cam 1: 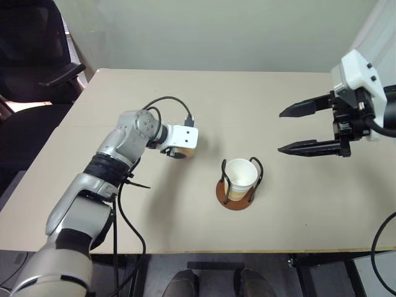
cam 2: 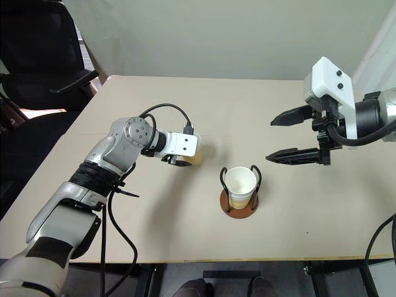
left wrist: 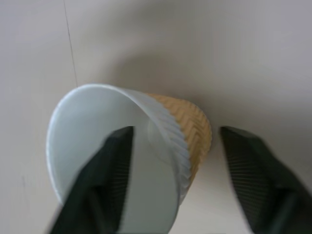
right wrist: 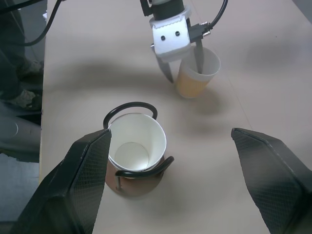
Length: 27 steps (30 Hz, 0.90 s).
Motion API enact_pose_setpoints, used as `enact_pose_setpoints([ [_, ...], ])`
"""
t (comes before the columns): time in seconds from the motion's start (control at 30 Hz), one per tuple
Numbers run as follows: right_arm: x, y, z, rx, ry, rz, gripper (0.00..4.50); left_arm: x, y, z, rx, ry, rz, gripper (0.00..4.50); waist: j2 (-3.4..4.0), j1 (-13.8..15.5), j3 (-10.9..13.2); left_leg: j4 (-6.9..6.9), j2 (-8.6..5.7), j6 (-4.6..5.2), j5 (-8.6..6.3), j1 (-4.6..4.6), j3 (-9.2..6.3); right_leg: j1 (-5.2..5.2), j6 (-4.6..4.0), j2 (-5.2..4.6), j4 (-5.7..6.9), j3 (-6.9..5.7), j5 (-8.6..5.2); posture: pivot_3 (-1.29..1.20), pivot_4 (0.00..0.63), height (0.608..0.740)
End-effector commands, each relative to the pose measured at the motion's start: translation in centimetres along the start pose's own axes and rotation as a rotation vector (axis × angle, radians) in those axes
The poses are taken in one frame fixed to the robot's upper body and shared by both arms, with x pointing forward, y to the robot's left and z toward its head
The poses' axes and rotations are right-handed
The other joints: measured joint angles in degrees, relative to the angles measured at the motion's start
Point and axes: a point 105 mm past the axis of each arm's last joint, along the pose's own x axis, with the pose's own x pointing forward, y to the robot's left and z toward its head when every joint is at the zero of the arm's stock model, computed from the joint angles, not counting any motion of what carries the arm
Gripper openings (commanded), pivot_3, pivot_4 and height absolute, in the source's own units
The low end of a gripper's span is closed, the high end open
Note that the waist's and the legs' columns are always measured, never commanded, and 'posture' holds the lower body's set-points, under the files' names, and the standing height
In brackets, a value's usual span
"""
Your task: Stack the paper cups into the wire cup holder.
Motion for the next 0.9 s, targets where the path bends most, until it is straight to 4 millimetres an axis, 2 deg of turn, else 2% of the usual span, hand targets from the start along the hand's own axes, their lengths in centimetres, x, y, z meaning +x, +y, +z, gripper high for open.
enact_pose_setpoints([
  [0.03, -1.0, 0.0, 1.0, -0.035, -0.029, -0.033, 4.1, -1.1, 0.6, 0.5, 0.053, -0.031, -0.004, 1.45, 0.0, -0.01, 0.0, 0.0, 0.0, 0.0, 0.0, 0.0, 0.01, 0.0, 0.0, 0.01, 0.0, 0.0, 0.0, 0.0, 0.15, 0.74],
  [0.17, -0.6, 0.3, 1.1, -0.047, -0.075, -0.02, 4.1, -1.1, 0.2, 0.3, 0.059, -0.04, -0.036, 0.04, 0.0, 0.0, 0.0, 0.03, 0.0, 0.0, 0.0, 0.0, 0.01, 0.0, 0.01, 0.01, 0.02, 0.0, 0.0, 0.0, 0.15, 0.74],
  [0.4, -0.4, 0.0, 1.1, -0.077, -0.097, -0.035, 4.1, -1.7, -0.4, 0.3, 0.039, -0.079, -0.087, 0.04, 0.0, -0.01, 0.0, 0.1, 0.0, 0.01, 0.0, 0.0, 0.0, 0.0, 0.02, 0.01, 0.06, 0.0, 0.01, 0.0, 0.15, 0.74],
  [0.53, -0.5, -0.1, 1.0, -0.085, -0.097, -0.033, 4.1, -3.2, -0.6, 2.2, 0.008, -0.199, -0.134, 0.04, 0.0, 0.01, 0.0, 0.1, 0.0, 0.02, -0.01, -0.03, 0.0, 0.0, 0.02, 0.01, 0.06, -0.01, 0.01, 0.0, 0.15, 0.74],
  [0.73, -1.2, 0.5, 0.3, -0.023, -0.084, 0.011, 4.1, -6.5, 0.3, 5.4, 0.013, -0.344, -0.162, 0.04, 0.0, 0.04, 0.0, 0.13, 0.0, 0.05, -0.03, -0.07, 0.05, 0.01, 0.03, 0.0, 0.03, -0.01, 0.02, 0.0, 0.15, 0.74],
  [0.83, -1.9, 1.1, -0.3, 0.061, -0.058, 0.045, 4.1, -8.3, 1.0, 7.4, 0.06, -0.41, -0.168, 0.04, -0.01, 0.34, 0.0, 0.16, 0.01, 0.04, -0.02, -0.08, 0.03, 0.02, 0.03, 0.01, 0.05, -0.03, 0.02, 0.0, 0.15, 0.74],
  [0.9, -2.4, 1.7, 0.0, 0.098, -0.063, 0.072, 4.1, -8.9, 1.3, 8.0, 0.121, -0.402, -0.165, 0.04, -0.01, 0.32, 0.0, 0.17, 0.0, 0.04, -0.02, -0.11, 0.05, 0.02, 0.04, 0.0, 0.03, 0.0, 0.02, 0.0, 0.15, 0.74],
])
